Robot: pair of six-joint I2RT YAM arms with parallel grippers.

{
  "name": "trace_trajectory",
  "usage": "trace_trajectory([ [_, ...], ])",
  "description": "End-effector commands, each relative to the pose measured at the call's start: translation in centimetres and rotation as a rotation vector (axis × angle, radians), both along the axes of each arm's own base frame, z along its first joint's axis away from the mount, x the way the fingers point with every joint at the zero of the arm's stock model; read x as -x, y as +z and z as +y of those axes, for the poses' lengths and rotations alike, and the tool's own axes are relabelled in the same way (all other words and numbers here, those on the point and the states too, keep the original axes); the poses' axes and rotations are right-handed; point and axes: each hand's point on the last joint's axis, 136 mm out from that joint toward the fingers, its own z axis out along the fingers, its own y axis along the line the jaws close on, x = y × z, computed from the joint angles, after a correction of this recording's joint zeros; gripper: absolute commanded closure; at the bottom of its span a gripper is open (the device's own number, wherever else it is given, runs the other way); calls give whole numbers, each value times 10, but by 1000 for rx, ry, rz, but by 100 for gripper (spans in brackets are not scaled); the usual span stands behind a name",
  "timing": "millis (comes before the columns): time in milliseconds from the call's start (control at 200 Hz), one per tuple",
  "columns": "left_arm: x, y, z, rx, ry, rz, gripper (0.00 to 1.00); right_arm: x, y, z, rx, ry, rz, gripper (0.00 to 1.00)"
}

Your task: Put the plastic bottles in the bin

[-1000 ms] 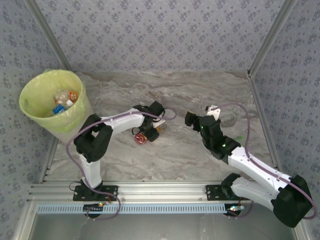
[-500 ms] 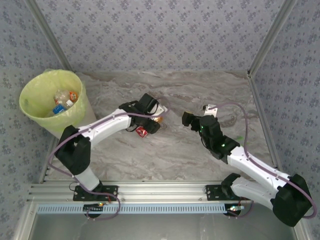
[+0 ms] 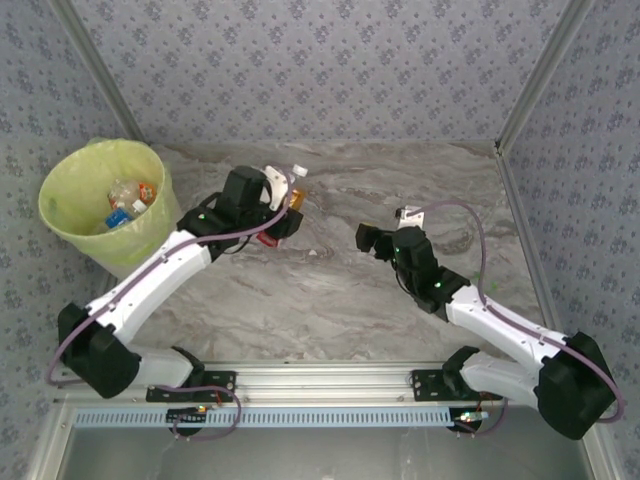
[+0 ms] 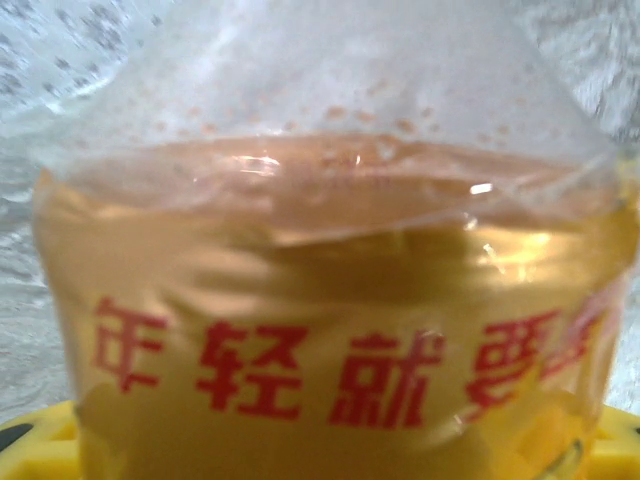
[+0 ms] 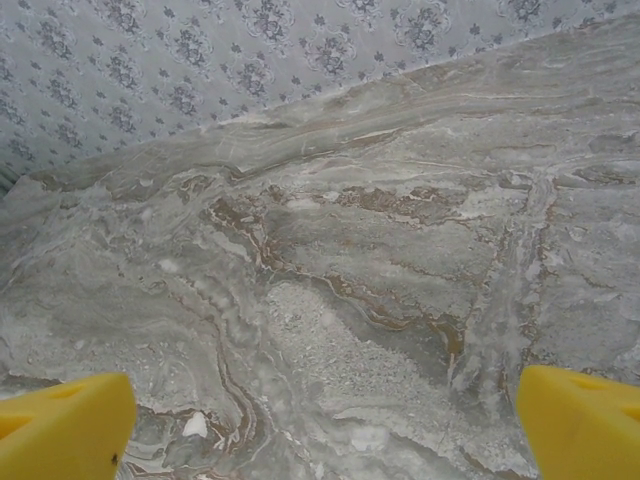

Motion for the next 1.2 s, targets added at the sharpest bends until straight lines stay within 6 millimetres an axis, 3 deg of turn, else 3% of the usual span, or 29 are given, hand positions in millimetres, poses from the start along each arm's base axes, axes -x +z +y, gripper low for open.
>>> trace_trajectory([
  [0, -6, 48, 13, 79, 79, -119, 51, -9, 25, 14, -29, 30, -60, 0],
  [175, -12, 103, 42, 100, 196, -273, 52, -14, 26, 24, -30, 51, -57, 0],
  [340, -18, 167, 77, 88, 349, -461, 52, -17, 25, 31, -16, 64, -47, 0],
  [445, -23, 202, 121, 63, 546, -523, 50, -18, 25, 35, -8, 71, -46, 0],
  [550, -27, 216, 169, 32, 726, -522, 51, -18, 27, 37, -4, 74, -48, 0],
  [695, -24, 220, 222, 42, 882, -512, 51, -18, 27, 36, 11, 71, -43, 0],
  [885, -14, 199, 281, 54, 1078, -447, 51, -18, 25, 36, 14, 67, -37, 0],
  [1059, -11, 172, 312, 124, 1177, -372, 52, -17, 25, 36, 20, 65, -32, 0],
  [1194, -14, 148, 323, 215, 1209, -289, 52, -16, 26, 35, 23, 62, -32, 0],
])
